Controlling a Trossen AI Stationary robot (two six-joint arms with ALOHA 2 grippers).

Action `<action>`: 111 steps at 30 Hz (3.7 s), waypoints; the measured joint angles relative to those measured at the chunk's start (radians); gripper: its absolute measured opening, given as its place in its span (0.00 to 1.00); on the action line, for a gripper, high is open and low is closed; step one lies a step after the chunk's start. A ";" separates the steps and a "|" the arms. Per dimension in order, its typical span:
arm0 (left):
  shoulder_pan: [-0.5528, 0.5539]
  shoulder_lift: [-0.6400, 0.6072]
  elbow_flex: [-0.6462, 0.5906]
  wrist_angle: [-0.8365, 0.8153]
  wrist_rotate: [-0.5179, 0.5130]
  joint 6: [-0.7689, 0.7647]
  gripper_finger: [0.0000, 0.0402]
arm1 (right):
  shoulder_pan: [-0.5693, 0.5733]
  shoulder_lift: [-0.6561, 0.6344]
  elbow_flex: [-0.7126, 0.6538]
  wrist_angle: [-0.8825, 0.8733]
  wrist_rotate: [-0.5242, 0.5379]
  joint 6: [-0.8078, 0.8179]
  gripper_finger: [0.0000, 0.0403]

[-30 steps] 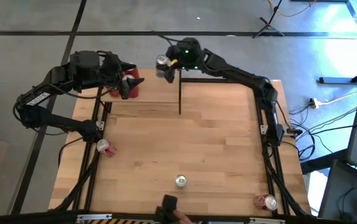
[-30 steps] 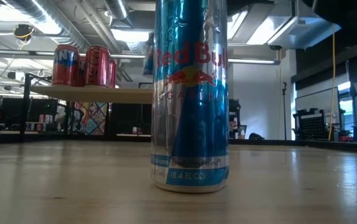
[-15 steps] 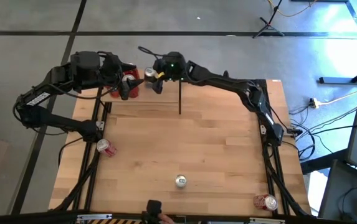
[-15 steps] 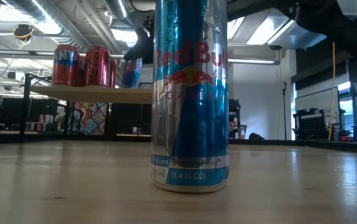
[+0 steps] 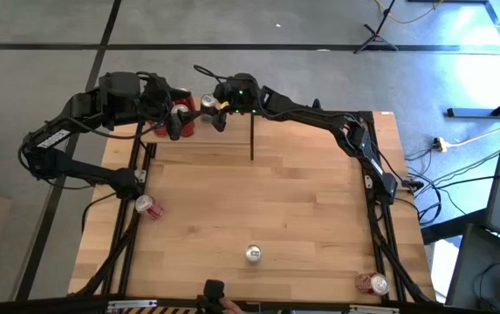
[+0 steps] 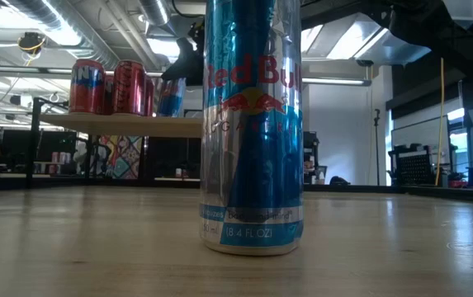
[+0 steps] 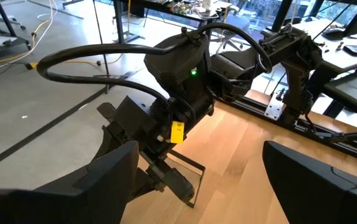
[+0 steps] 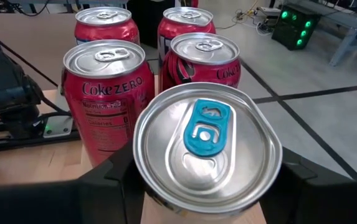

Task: Place canned beverage on shelf
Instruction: Put the top blue soda can on the shelf, then put the blue soda can on the shelf aligned with the other blue soda can

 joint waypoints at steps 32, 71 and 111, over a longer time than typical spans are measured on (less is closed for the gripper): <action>0.000 0.000 0.000 -0.001 0.000 0.001 0.83 | -0.001 0.012 -0.001 0.079 -0.044 -0.128 0.65; 0.000 0.000 0.000 -0.002 0.000 0.001 0.83 | 0.000 0.011 -0.002 0.109 0.050 -0.025 0.65; -0.015 0.006 0.000 -0.001 0.030 0.000 0.83 | 0.013 -0.305 0.175 -0.586 0.052 -0.132 0.90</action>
